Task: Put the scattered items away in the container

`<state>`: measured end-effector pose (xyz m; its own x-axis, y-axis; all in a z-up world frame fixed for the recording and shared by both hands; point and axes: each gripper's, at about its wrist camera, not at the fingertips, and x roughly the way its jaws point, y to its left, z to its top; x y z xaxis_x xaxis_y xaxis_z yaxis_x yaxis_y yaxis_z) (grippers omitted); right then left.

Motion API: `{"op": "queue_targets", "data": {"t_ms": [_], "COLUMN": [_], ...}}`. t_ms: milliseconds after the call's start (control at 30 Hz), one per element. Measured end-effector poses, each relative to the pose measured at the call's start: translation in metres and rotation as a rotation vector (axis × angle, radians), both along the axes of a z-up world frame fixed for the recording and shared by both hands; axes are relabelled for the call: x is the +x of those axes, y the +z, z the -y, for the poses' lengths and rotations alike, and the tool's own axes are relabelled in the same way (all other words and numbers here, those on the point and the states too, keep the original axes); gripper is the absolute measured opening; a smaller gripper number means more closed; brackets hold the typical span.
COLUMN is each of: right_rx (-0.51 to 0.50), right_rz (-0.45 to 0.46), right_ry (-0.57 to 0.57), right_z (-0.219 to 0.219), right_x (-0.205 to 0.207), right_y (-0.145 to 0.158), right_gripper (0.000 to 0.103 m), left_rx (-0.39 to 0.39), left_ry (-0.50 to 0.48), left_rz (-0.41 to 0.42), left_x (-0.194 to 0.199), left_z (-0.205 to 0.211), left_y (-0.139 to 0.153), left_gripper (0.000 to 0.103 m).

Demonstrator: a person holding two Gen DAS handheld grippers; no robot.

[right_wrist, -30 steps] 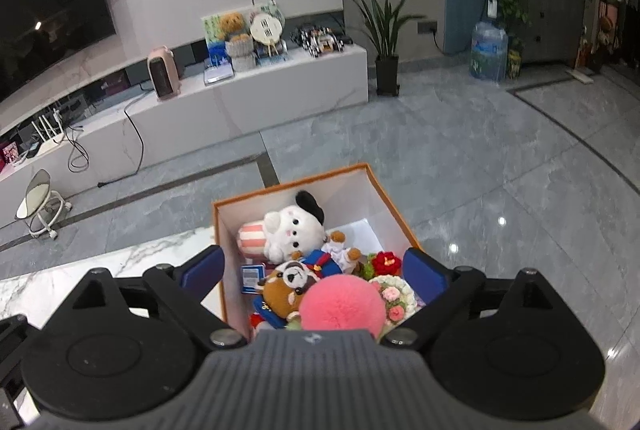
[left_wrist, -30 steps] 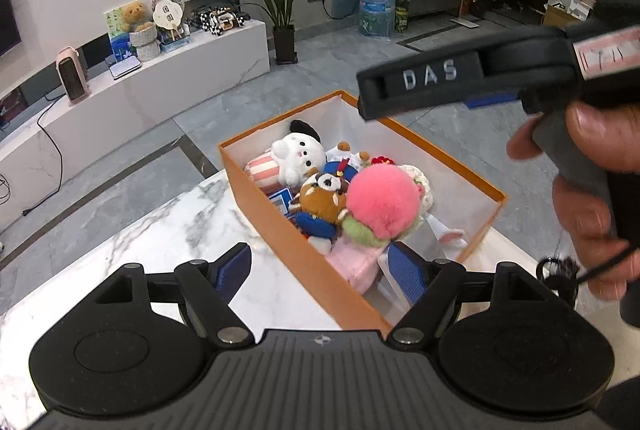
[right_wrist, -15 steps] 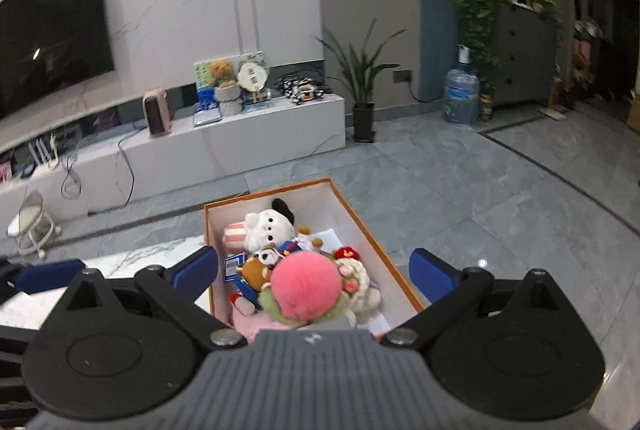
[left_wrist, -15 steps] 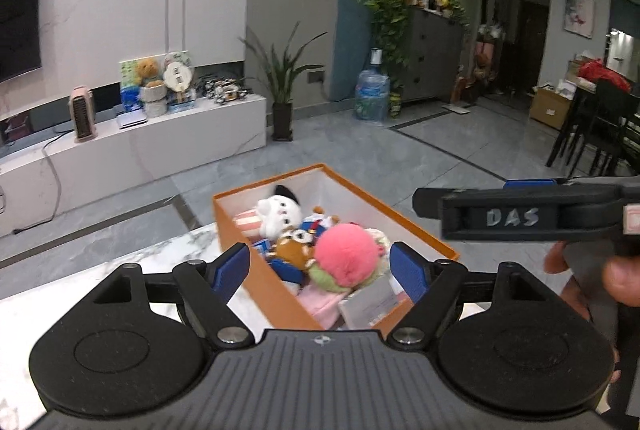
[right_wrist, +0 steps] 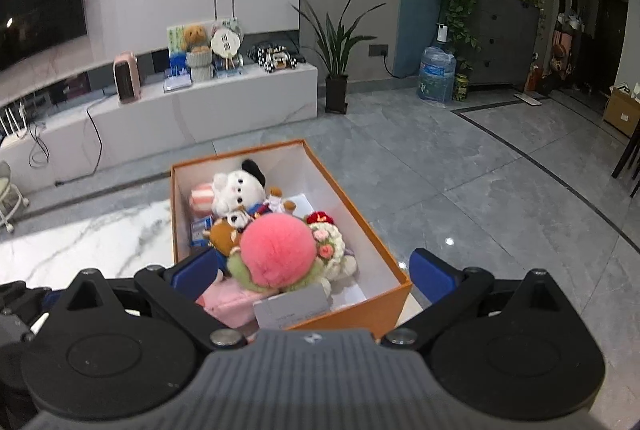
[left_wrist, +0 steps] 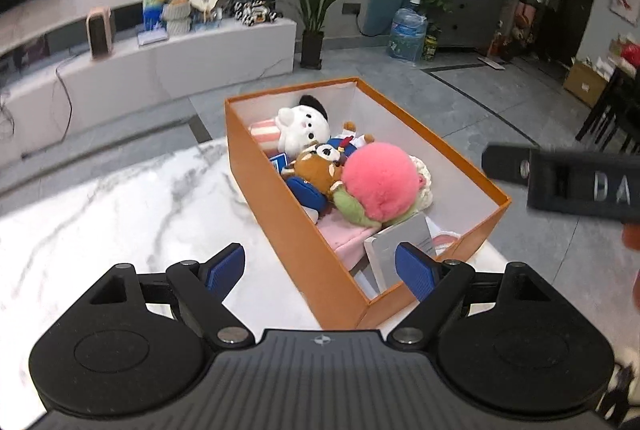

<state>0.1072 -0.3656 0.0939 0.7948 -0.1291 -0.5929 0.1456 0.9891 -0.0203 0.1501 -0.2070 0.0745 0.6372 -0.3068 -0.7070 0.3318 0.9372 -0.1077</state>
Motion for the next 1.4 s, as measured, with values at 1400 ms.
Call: {"op": "queue_targets", "data": {"t_ms": [1400], "right_rx": [-0.021], "right_rz": [-0.101], "right_ry": [-0.015], "right_z": [-0.005], "right_x": [0.003], "right_y": [-0.018], "right_gripper": [0.102], "left_rx": [0.083], "left_ry": [0.024], "left_rz": [-0.004], "left_x": [0.0], "left_z": [0.018], "left_y": [-0.005], "left_gripper": [0.097]}}
